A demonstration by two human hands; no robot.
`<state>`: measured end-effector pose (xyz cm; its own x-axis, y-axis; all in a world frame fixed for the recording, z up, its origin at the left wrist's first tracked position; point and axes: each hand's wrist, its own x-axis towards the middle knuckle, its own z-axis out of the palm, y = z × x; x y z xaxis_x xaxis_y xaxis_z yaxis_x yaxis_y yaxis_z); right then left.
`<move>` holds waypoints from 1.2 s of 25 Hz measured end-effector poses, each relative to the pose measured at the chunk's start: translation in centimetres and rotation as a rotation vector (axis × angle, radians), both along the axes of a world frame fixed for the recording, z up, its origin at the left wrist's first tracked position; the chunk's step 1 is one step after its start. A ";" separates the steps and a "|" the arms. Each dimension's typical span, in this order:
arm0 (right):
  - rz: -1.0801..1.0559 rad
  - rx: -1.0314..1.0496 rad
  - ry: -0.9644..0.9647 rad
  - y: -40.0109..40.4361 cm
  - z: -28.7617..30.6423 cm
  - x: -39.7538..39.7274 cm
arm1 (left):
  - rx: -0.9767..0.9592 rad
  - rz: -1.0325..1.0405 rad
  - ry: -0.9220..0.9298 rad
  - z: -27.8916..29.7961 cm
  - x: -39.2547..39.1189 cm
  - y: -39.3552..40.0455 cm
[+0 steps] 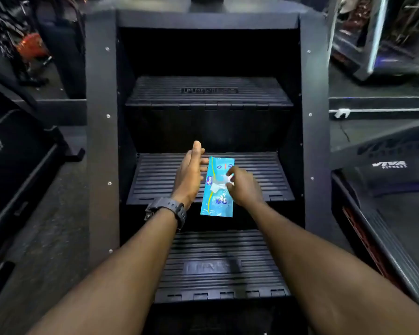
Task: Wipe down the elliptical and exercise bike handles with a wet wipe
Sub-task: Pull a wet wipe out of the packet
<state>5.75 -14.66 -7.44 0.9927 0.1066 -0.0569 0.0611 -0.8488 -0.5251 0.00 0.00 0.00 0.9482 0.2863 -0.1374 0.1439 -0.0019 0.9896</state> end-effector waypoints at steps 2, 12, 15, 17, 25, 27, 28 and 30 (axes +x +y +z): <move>-0.079 -0.049 -0.004 0.1 -1.6 1.2 | -0.006 0.000 0.028 -1.5 1.5 0.3; -0.190 -0.016 -0.025 0.2 -3.9 2.6 | -0.006 -0.023 0.093 -5.3 3.7 0.0; -0.201 0.126 -0.097 0.2 -1.8 2.3 | 0.013 -0.035 0.076 -3.6 3.9 -0.1; -0.205 0.281 -0.119 0.2 0.2 2.2 | 0.011 -0.039 0.048 -2.1 3.8 -0.1; -0.137 0.640 -0.208 1.2 12.4 -0.3 | 0.184 -0.013 -0.154 8.1 -0.1 2.0; -0.099 0.746 -0.217 1.8 17.1 -2.0 | 0.212 0.003 -0.255 12.5 -2.3 2.7; -0.077 0.796 -0.233 2.1 20.0 -3.4 | 0.230 0.016 -0.311 14.9 -3.5 3.1; -0.042 0.824 -0.316 3.0 25.9 -6.8 | 0.282 0.055 -0.428 19.9 -6.5 3.9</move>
<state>-1.09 -11.64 18.44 0.9530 -0.0440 0.2999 0.2844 -0.2127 -0.9348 -6.54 3.89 19.89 0.8853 0.3070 0.3492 -0.2663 -0.2808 0.9221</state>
